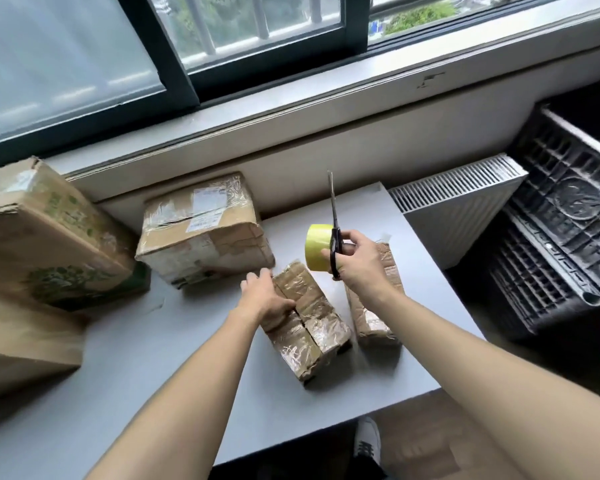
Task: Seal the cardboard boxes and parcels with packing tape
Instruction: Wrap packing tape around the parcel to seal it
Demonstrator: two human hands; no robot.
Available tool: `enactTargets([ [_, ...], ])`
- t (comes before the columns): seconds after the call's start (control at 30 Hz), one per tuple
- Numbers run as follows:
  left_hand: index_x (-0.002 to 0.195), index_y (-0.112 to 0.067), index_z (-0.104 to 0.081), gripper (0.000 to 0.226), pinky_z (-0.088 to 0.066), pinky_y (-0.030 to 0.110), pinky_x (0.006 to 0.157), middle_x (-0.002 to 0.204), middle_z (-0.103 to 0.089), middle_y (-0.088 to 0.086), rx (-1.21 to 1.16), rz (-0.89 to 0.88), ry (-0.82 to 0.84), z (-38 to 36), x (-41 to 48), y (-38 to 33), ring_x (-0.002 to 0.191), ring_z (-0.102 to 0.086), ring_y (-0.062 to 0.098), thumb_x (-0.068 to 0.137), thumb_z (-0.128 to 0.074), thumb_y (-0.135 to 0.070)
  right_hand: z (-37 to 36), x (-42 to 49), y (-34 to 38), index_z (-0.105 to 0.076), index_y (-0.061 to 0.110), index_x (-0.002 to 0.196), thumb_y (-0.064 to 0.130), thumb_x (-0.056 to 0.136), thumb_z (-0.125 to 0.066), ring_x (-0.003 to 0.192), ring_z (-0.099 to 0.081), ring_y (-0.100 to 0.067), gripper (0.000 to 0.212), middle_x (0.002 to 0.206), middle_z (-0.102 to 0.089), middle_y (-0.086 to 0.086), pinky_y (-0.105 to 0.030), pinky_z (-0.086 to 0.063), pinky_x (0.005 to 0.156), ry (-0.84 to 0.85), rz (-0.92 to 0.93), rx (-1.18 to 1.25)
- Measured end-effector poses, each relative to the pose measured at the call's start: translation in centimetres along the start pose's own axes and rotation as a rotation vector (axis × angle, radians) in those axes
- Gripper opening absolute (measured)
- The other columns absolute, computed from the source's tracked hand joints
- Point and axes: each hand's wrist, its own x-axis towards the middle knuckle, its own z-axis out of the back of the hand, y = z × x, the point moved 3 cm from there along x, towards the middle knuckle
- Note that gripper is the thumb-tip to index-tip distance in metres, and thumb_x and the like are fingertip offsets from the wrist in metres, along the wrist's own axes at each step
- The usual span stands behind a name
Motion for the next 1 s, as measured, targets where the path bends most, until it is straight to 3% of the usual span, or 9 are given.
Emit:
enactTargets([
  [0.07, 0.129, -0.012, -0.042, 0.070, -0.038, 0.041, 0.103, 0.131, -0.039, 0.015, -0.078, 0.129, -0.025, 0.6, -1.1, 2.6, 0.127, -0.036, 0.033, 0.077, -0.076, -0.045, -1.7, 0.1, 0.4, -0.060, 0.024, 0.087, 0.005, 0.084, -0.074, 0.069, -0.063, -0.011, 0.024, 0.084, -0.072, 0.004, -0.022, -0.049, 0.058, 0.049, 0.053, -0.088],
  [0.13, 0.130, -0.010, -0.041, 0.068, -0.037, 0.041, 0.105, 0.134, -0.038, 0.017, -0.147, 0.236, -0.074, 1.1, -2.3, 5.4, 0.130, -0.034, 0.035, 0.079, -0.072, -0.042, -3.3, 0.1, 0.3, -0.064, 0.024, 0.090, 0.019, 0.082, -0.075, 0.078, -0.067, -0.013, 0.014, 0.085, -0.074, 0.006, -0.026, -0.052, 0.068, 0.095, 0.148, -0.327],
  [0.23, 0.137, -0.008, -0.038, 0.071, -0.033, 0.041, 0.109, 0.141, -0.037, 0.019, -0.220, 0.364, -0.111, 1.7, -3.8, 9.9, 0.135, -0.031, 0.037, 0.083, -0.066, -0.043, -5.7, -0.4, -0.3, -0.069, 0.026, 0.103, 0.041, 0.080, -0.066, 0.093, -0.069, -0.024, 0.028, 0.096, -0.076, 0.000, -0.034, -0.055, 0.076, 0.165, 0.251, -0.700],
  [0.37, 0.140, -0.005, -0.038, 0.073, -0.033, 0.042, 0.111, 0.144, -0.037, 0.021, -0.293, 0.453, -0.145, 2.4, -5.4, 15.3, 0.135, -0.035, 0.038, 0.084, -0.065, -0.044, -8.8, -1.1, -2.6, -0.066, 0.027, 0.109, 0.040, 0.090, -0.063, 0.102, -0.064, -0.031, 0.024, 0.105, -0.072, -0.003, -0.033, -0.044, 0.071, 0.220, 0.321, -0.993],
  [0.47, 0.135, -0.008, -0.042, 0.069, -0.039, 0.043, 0.109, 0.140, -0.040, 0.019, -0.368, 0.462, -0.130, 3.1, -6.1, 18.1, 0.129, -0.042, 0.035, 0.082, -0.067, -0.044, -10.7, -1.2, -5.0, -0.063, 0.024, 0.112, 0.041, 0.092, -0.059, 0.104, -0.063, -0.033, 0.026, 0.110, -0.069, -0.003, -0.035, -0.048, 0.077, 0.260, 0.308, -1.134],
  [0.63, 0.138, -0.010, -0.039, 0.079, -0.045, 0.039, 0.102, 0.139, -0.039, 0.010, -0.543, 0.454, -0.061, 4.0, -6.5, 21.2, 0.121, -0.048, 0.028, 0.073, -0.064, -0.048, -12.9, -1.8, -7.9, -0.061, 0.020, 0.106, 0.038, 0.095, -0.054, 0.099, -0.061, -0.035, 0.022, 0.102, -0.066, -0.006, -0.035, -0.046, 0.074, 0.250, 0.246, -1.215],
  [0.73, 0.145, -0.014, -0.029, 0.069, -0.040, 0.034, 0.096, 0.146, -0.034, 0.007, -0.595, 0.416, 0.002, 4.2, -5.7, 22.1, 0.122, -0.043, 0.025, 0.088, -0.059, -0.038, -13.9, -2.1, -8.9, -0.062, 0.023, 0.110, 0.036, 0.095, -0.053, 0.099, -0.060, -0.034, 0.021, 0.106, -0.067, -0.006, -0.034, -0.045, 0.073, 0.229, 0.194, -1.169],
  [0.83, 0.135, -0.018, -0.040, 0.056, -0.040, 0.034, 0.093, 0.139, -0.043, 0.007, -0.606, 0.342, 0.050, 4.7, -4.9, 22.5, 0.118, -0.046, 0.023, 0.087, -0.059, -0.040, -14.4, -2.4, -9.2, -0.065, 0.024, 0.108, 0.031, 0.092, -0.056, 0.098, -0.062, -0.033, 0.020, 0.109, -0.066, -0.004, -0.035, -0.049, 0.074, 0.188, 0.147, -1.027],
  [1.0, 0.133, -0.019, -0.047, 0.053, -0.044, 0.034, 0.095, 0.135, -0.048, 0.004, -0.626, 0.250, 0.084, 5.5, -4.2, 23.1, 0.119, -0.049, 0.021, 0.083, -0.056, -0.035, -15.5, -2.6, -8.9, -0.054, 0.018, 0.076, 0.031, 0.086, -0.076, 0.072, -0.052, -0.019, 0.027, 0.075, -0.054, 0.003, -0.030, -0.036, 0.061, 0.216, 0.061, -0.781],
])
